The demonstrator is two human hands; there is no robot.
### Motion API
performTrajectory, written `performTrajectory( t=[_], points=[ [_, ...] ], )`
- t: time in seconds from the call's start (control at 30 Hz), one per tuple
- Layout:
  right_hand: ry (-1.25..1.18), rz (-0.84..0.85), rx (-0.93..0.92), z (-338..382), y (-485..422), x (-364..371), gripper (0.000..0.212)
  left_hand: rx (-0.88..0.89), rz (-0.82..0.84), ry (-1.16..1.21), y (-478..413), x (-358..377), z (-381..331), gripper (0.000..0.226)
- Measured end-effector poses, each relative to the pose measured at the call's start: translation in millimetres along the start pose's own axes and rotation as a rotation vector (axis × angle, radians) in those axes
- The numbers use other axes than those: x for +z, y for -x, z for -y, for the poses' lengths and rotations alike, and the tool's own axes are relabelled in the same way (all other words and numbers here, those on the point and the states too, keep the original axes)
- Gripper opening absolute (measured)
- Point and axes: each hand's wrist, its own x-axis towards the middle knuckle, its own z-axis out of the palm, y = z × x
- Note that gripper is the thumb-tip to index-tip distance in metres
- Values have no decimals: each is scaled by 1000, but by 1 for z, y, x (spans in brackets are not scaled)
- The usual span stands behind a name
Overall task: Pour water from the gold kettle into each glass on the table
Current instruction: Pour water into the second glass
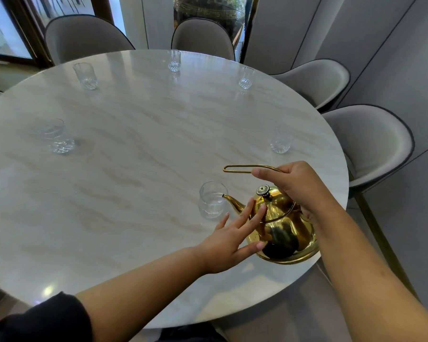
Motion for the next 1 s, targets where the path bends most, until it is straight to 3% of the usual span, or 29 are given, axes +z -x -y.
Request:
performTrajectory(
  t=[1.0],
  points=[
    [-48, -16, -22, -8, 3, -2, 51, 2, 2, -15, 0, 1, -1, 64]
  ],
)
